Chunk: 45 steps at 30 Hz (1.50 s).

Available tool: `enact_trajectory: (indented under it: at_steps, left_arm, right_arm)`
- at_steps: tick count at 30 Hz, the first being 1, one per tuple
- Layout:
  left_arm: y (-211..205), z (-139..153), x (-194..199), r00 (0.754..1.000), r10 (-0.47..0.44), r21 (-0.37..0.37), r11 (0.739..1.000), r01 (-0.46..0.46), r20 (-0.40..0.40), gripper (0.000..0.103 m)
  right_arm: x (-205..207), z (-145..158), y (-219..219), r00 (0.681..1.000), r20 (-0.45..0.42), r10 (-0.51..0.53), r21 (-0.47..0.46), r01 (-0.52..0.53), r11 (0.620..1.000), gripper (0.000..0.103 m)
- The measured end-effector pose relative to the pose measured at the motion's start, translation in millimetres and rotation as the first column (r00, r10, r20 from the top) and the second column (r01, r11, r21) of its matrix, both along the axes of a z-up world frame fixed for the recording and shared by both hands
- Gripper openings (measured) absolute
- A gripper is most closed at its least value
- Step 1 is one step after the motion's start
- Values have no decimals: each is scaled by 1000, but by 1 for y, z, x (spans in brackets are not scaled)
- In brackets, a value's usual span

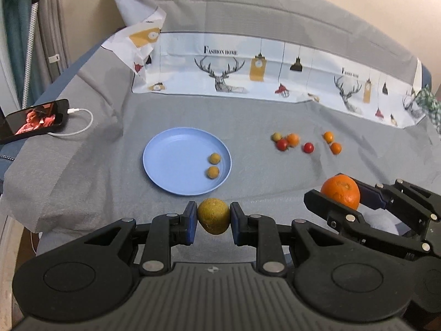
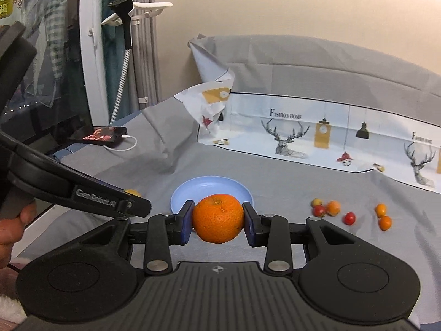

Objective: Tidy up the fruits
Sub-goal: 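Lift the mandarin and yellow fruit and carry them toward the plate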

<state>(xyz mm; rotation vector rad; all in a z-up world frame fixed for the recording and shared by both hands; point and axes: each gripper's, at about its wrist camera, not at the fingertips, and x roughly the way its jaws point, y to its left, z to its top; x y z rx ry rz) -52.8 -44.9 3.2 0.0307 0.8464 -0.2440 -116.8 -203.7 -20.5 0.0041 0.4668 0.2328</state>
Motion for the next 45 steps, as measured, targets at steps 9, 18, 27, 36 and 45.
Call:
enact_trajectory:
  at_steps: [9,18,27,36,45]
  left_arm:
    - [10,2,-2,1000,11,-29,1000,-11,6,27]
    - [15,-7,7,1000,13,-46,999,-14,-27,27]
    - [21,-15,18,999,19,-58,998,-22,-51,27]
    - [29,-26,41,996,46,-52,997,-50,-79,27]
    - [40,-40,98,987,100,-41,994,-105,-125,27]
  right_arm:
    - [-1,3,13,1000,15,17,-54,-16,998,38]
    - [7,1,17,1000,-16,11,-71,-12,997,38]
    - [20,-6,22,998,-58,15,-85,-20,996,38]
    - [37,-15,24,994,-105,13,-95,-23,995,38]
    - [82,-31,24,990,-140,12,-95,-25,995,38]
